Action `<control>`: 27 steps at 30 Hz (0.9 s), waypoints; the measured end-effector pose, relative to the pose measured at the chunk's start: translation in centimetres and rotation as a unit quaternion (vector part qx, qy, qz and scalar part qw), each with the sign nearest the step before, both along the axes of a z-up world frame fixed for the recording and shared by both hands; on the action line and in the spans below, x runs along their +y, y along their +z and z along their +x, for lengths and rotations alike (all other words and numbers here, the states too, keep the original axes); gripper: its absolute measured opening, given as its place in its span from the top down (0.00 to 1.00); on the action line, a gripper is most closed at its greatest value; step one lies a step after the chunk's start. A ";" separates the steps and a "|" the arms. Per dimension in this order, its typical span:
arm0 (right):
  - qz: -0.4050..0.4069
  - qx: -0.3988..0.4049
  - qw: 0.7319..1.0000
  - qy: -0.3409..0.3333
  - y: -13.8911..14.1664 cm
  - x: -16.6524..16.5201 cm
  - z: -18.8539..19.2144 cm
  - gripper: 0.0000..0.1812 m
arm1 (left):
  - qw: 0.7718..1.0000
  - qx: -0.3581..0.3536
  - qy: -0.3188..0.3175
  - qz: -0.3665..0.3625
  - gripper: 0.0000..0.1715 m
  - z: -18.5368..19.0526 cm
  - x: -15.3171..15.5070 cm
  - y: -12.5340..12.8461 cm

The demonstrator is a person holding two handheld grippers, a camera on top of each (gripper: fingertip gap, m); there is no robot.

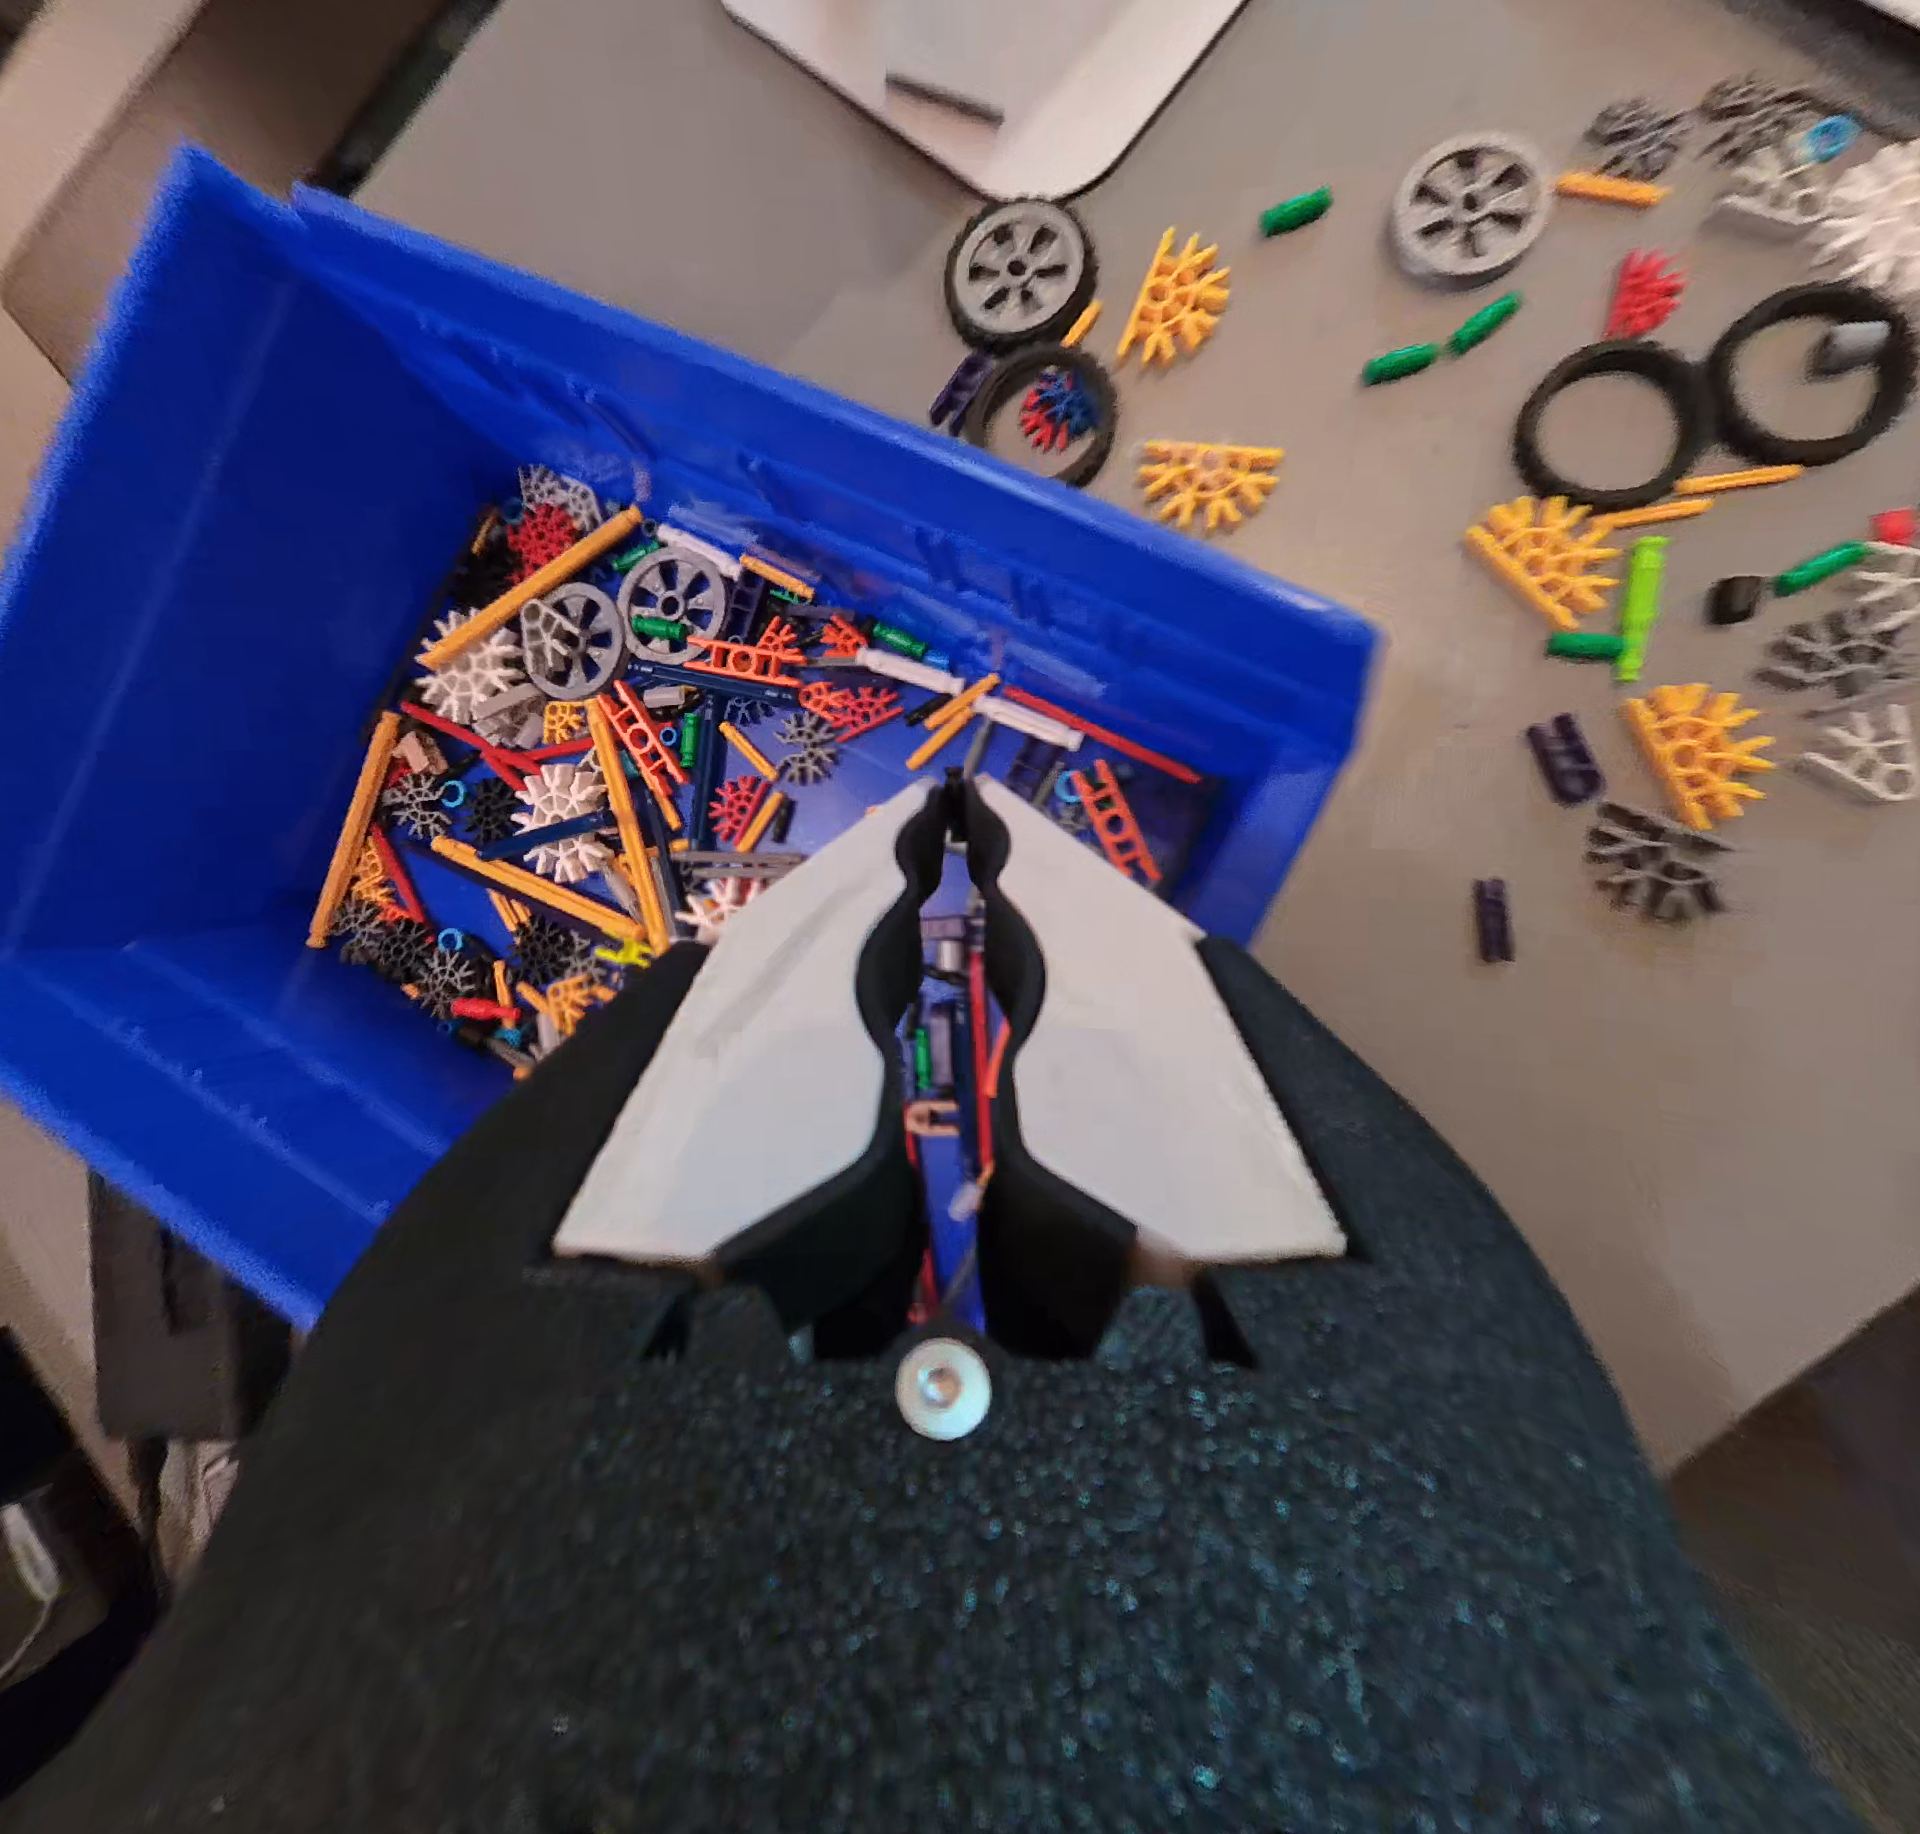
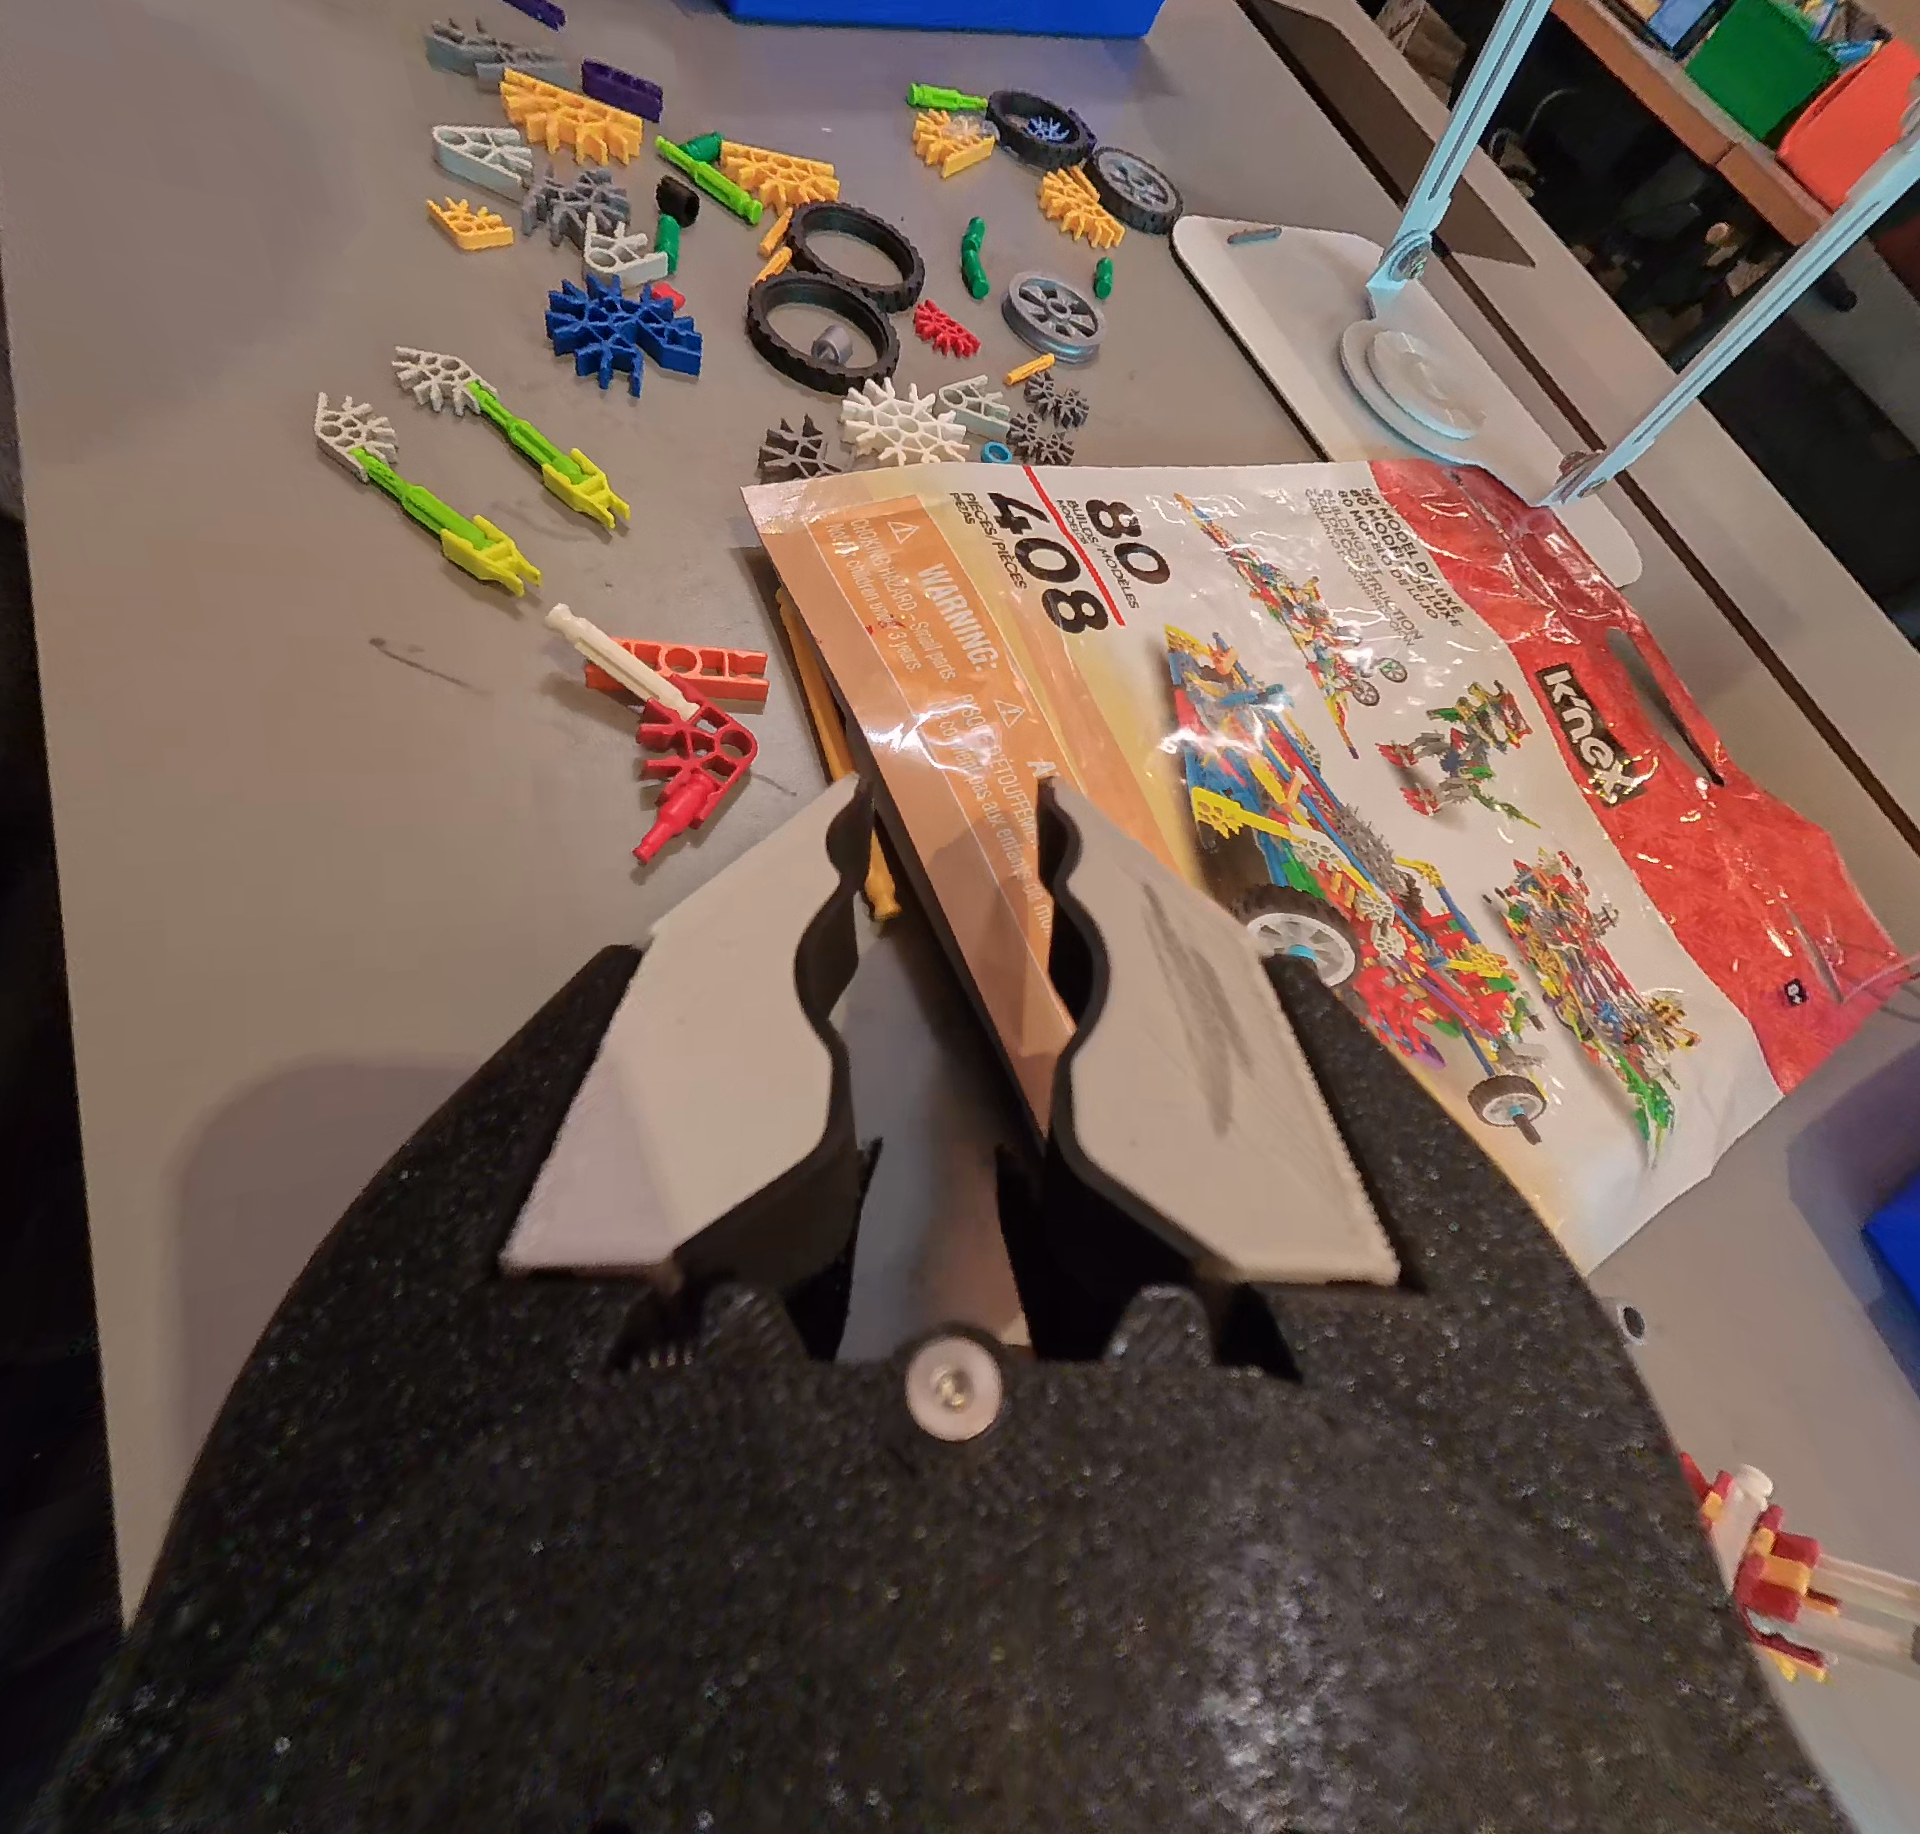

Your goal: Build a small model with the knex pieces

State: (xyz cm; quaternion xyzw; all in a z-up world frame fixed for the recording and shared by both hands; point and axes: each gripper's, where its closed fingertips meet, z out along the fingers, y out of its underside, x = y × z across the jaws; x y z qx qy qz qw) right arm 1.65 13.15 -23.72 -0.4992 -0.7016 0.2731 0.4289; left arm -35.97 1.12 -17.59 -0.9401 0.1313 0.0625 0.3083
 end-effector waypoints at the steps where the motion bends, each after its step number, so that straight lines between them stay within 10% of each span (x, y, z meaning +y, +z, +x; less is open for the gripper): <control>1: -0.002 0.004 1.000 0.001 0.1 0.0 0.0 0.83 | 1.000 0.007 0.000 0.012 0.99 1.0 -0.6 0.8; 6: -0.007 0.022 1.000 0.006 0.7 -0.1 0.2 0.83 | 0.997 -0.001 -0.038 0.065 1.00 8.8 -2.2 3.2; 15: 0.036 0.036 0.998 0.042 3.6 -2.3 -0.5 0.83 | 0.982 -0.134 -0.120 0.051 0.99 23.9 -2.1 -3.0; 27: 0.037 -0.065 0.970 0.233 1.3 -10.8 -6.9 0.90 | 0.972 -0.233 -0.025 0.025 0.99 29.5 -2.3 -8.5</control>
